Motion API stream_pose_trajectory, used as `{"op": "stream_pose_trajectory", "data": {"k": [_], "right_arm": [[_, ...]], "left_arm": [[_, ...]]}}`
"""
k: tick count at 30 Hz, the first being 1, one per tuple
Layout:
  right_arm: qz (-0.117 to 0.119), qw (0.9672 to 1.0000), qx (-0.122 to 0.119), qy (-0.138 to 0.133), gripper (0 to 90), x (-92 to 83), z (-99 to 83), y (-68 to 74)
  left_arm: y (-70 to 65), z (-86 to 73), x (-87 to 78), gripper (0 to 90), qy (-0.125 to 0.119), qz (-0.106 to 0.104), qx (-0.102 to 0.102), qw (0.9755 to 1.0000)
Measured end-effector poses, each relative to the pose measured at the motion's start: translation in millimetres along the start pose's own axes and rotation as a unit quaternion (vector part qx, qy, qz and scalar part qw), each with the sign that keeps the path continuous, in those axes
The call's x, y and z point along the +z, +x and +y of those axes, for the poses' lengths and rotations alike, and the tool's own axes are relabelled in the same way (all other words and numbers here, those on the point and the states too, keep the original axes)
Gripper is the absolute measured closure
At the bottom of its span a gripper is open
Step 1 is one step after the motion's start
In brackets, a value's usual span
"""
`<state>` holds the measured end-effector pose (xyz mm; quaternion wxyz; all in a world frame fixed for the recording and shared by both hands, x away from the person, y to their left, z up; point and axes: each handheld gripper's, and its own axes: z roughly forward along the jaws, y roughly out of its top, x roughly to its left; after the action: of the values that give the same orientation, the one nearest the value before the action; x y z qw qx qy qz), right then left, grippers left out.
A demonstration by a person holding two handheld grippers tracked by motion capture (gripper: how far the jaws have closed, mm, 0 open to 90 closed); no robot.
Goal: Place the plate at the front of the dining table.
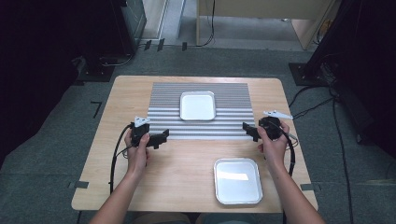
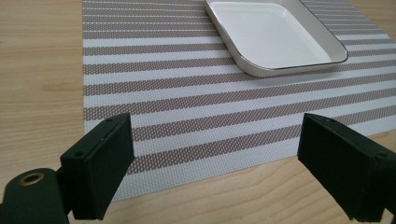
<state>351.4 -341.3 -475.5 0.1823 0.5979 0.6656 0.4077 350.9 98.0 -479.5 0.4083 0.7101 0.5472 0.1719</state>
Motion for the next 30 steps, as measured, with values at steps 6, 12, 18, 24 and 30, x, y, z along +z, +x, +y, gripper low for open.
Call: {"op": "stream_pose_trajectory", "data": {"k": [6,12,18,24,30], "right_arm": [[-0.002,1.0,0.004,-0.001,22.3,-13.3,-16.5,-8.4],[-0.007,1.0,0.003,0.0,22.2,-21.4,-29.0,-11.8],[-0.015,0.9999,0.007,0.002,22.2,-33.8,-47.0,-19.6],[-0.02,0.9997,0.014,0.002,22.3,-43.5,-59.0,-26.4],[-0.028,0.9995,0.017,-0.002,22.2,-59.3,-71.9,-35.8]], "left_arm": [[4.9,-11.8,-11.1,10.7,0.0,0.002,0.003,1.0],[10.4,-26.0,-18.5,10.7,0.009,0.006,0.011,0.9999],[16.8,-37.2,-26.8,10.7,0.012,0.007,0.011,0.9998],[22.3,-47.1,-37.1,10.7,0.011,0.012,0.016,0.9997],[28.9,-58.3,-44.7,10.7,0.016,0.016,0.018,0.9996]]}}
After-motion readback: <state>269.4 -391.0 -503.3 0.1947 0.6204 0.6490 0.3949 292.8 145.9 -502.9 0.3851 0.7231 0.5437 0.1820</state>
